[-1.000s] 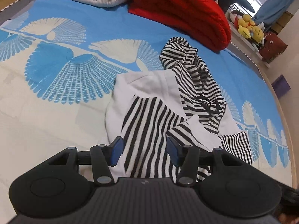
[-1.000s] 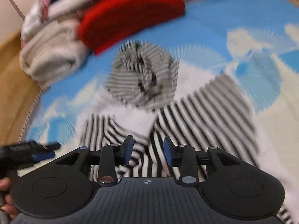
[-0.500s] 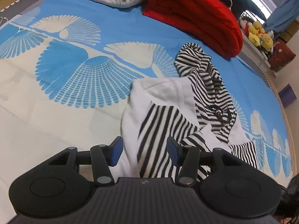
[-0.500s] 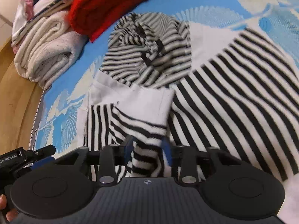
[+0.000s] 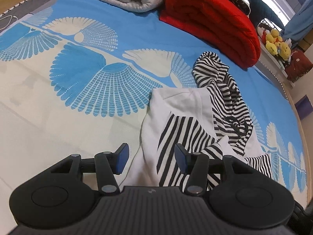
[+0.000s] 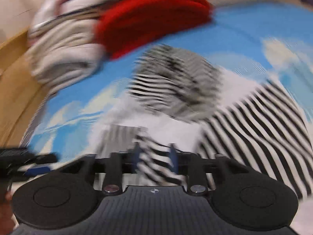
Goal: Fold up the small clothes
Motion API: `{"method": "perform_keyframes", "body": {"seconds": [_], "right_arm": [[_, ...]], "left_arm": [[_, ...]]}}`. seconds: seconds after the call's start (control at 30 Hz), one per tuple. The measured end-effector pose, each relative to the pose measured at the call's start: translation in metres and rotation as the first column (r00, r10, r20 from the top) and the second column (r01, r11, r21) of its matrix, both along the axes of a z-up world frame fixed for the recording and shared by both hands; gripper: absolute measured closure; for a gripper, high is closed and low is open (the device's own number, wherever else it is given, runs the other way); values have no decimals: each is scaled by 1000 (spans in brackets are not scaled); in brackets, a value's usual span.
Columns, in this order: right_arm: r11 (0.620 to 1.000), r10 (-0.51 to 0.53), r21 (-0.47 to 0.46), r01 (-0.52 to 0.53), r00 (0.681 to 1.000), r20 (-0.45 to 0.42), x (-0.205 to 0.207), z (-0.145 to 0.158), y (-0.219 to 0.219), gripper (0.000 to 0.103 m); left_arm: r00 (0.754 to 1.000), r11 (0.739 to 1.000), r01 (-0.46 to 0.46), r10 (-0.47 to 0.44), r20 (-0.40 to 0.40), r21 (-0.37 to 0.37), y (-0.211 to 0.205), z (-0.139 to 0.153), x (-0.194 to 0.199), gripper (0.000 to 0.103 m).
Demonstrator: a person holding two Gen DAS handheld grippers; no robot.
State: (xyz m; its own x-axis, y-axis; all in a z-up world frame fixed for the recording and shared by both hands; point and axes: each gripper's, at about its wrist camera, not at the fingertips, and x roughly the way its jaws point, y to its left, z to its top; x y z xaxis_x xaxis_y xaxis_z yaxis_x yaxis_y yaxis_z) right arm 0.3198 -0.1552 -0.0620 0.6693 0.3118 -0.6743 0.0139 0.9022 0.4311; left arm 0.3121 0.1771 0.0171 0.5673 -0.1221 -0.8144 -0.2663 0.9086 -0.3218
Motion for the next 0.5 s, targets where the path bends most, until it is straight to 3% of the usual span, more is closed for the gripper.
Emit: {"method": "perform_keyframes", "body": {"seconds": [0.07,0.17,0.27,0.3,0.37,0.43,0.5], "right_arm": [[998,-54,33,56,996,-70,6,-16,-13,56],[993,-46,98,62,986,-161,13,-35,-21,56],[988,-13,149,42,982,-191,13,-46,-16,58],[989,-9,141,36,982,-186,13,-46,-13,74],[992,-19,121,37,989,-147,11,-38,-11,99],[995,-61,75,61,998,-7,2,-10,-10,99],[999,-39,28,35,985,167,-11,22,-1,99]], "left_arm": [[1000,1000,1,-1,-1,-3,-2,0,0,47],[1000,1000,11,-11,0,-5,-4,-1,1,47],[1000,1000,11,-11,0,-5,-4,-1,1,47],[1000,1000,8,-8,0,-5,-3,-1,1,47],[1000,1000,-1,1,-1,-7,-1,-1,1,47],[1000,1000,-8,8,2,-8,1,0,1,47],[1000,1000,-12,12,4,-4,2,1,1,47]]}}
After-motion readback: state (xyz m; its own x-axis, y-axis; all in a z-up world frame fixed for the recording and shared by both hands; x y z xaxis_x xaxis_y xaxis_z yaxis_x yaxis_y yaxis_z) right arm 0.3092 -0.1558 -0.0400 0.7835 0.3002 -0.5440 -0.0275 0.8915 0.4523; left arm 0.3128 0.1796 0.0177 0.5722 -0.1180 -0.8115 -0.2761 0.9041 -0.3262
